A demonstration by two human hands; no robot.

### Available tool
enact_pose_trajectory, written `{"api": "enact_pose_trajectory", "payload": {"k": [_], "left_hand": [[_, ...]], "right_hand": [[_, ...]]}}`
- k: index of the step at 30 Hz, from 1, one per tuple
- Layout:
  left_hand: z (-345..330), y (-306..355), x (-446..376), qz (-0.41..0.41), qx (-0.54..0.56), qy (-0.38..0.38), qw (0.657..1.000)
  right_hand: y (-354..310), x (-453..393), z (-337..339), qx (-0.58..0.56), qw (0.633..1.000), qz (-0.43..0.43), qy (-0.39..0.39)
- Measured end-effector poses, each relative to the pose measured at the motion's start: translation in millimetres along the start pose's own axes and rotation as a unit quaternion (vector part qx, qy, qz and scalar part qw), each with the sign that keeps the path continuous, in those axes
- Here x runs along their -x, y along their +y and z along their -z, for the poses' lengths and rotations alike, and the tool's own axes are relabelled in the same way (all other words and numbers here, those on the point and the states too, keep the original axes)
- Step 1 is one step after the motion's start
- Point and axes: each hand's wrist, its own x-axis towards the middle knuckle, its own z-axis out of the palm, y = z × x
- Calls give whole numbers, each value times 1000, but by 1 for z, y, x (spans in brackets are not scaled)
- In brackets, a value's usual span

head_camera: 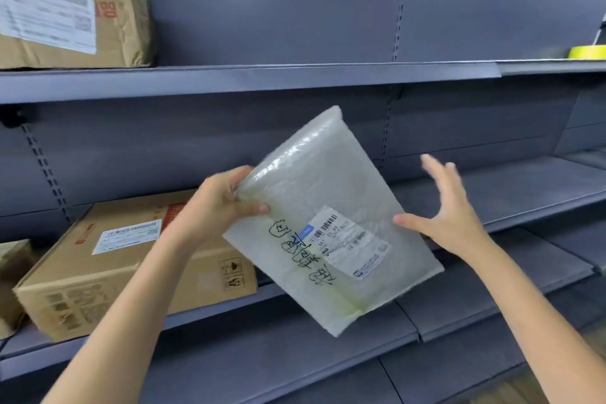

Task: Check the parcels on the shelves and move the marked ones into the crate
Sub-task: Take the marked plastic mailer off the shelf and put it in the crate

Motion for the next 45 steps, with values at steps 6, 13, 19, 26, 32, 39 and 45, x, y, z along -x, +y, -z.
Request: {"api": "enact_pose_trajectory", "payload": {"k": [6,13,19,26,32,39,45], "left_hand": [[28,27,1,-93,-266,239,929],[12,-36,58,17,-55,413,909],[-29,-61,112,150,457,290,828],[44,-90,177,149,384,348,842],[118,-101,241,147,285,362,876],[148,-113,296,143,256,301,908],[125,-142,348,229,237,315,890]], "right_hand": [[-41,3,-56,-298,930,-33,-214],[-50,27,-103,-593,795,-94,-83],[-83,61,-159,-699,688,-124,-149],[-84,83,-179,-728,643,-178,-158],[-76,96,-166,-632,714,-136,-267],[-127,150,-200,-458,759,-202,-417],[-117,214,-242,-459,784,-271,-319]]}}
